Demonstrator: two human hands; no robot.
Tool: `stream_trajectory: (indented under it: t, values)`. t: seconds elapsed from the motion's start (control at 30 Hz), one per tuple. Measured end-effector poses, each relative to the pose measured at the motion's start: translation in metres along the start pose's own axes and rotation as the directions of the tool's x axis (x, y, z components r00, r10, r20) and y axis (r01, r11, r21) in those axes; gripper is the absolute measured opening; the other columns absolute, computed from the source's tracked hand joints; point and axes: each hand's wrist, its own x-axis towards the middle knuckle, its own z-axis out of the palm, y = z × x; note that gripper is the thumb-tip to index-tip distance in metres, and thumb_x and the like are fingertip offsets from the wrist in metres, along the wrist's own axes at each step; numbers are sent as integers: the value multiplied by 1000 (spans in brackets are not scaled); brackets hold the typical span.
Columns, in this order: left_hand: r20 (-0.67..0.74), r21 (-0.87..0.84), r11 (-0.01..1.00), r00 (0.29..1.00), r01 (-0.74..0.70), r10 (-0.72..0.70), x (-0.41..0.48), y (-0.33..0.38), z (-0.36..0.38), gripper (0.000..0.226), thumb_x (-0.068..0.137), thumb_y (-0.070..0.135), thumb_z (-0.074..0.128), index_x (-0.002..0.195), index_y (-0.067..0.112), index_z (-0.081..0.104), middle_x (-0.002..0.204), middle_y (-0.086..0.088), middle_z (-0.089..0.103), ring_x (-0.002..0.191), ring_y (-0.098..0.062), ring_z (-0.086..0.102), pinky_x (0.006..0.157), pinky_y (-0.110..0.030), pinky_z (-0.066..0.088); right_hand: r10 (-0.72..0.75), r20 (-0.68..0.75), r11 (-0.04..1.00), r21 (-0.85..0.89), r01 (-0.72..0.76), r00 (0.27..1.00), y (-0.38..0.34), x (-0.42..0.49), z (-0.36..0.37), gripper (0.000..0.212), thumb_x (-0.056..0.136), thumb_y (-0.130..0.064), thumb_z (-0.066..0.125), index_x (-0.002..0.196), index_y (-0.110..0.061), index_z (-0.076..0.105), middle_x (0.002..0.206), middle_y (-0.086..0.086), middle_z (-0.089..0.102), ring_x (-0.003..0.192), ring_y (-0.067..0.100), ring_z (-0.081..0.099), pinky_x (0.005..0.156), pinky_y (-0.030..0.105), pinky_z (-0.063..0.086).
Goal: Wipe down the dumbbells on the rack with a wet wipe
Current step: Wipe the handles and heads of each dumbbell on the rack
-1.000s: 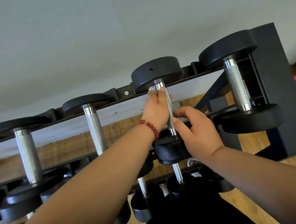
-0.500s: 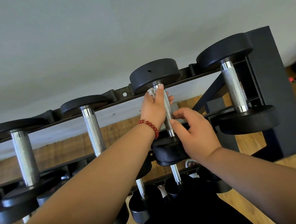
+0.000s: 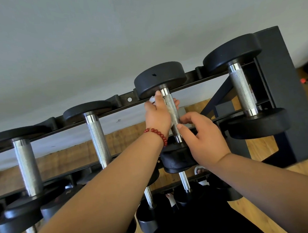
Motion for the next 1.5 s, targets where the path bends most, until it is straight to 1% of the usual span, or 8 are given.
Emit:
stream_trajectory:
  t: [0.3,0.47,0.67,0.77,1.0,1.17,1.4,1.5]
  values:
    - [74,235,958,986,-161,148,-4,8,-2,24,105,40,29,102,23,46,91,-2,66,80,-14,70,80,-32,58,-37,-9,999,8,37,999,0,-1,0,26,88,-47,44,104,-32,57,105,-11,59,102,10,54,83,34,50]
    - [188,581,767,962,-272,198,-17,-3,-18,36,104,43,28,109,14,48,93,-1,65,82,-13,65,68,-21,51,-56,-13,998,6,56,998,2,-1,1,24,90,-45,45,105,-31,57,107,-12,60,107,9,54,86,31,49]
    - [109,424,881,977,-212,183,-11,6,-7,23,102,39,39,107,18,44,92,0,66,87,-17,70,84,-41,57,-57,-15,998,24,57,998,2,-2,1,11,93,-37,50,104,-36,52,106,-15,58,108,9,53,86,28,45]
    - [184,592,757,961,-278,208,-13,1,-16,29,102,41,38,109,14,44,101,-7,66,88,-18,66,80,-36,55,-57,-14,998,30,57,998,2,-2,1,13,90,-42,50,103,-39,50,106,-16,57,108,8,53,86,27,45]
    - [86,306,935,984,-177,159,-6,13,-2,20,104,36,37,91,24,44,89,1,65,79,-7,69,75,-27,57,-57,-41,998,33,59,998,4,-1,2,23,85,-52,48,103,-39,52,107,-14,58,106,9,54,87,33,50]
    - [233,573,795,970,-199,75,-19,4,-21,38,103,47,32,117,15,48,102,-2,65,90,-13,64,81,-29,53,-68,-34,997,36,69,997,6,-1,2,40,84,-53,50,115,-30,59,113,-13,61,113,7,54,90,29,50]
    - [119,285,950,988,-128,97,-9,17,-4,15,102,36,43,98,22,45,93,0,63,83,-11,69,83,-34,58,-88,-58,995,48,91,994,6,-2,3,35,79,-56,55,107,-35,53,107,-16,57,110,5,51,87,15,39]
    - [216,497,851,974,-171,69,-21,5,-17,26,100,45,41,106,21,48,100,-2,66,92,-16,67,89,-38,54,-120,-64,990,67,124,991,7,-2,3,45,77,-61,58,111,-32,56,109,-15,58,111,6,52,93,22,42]
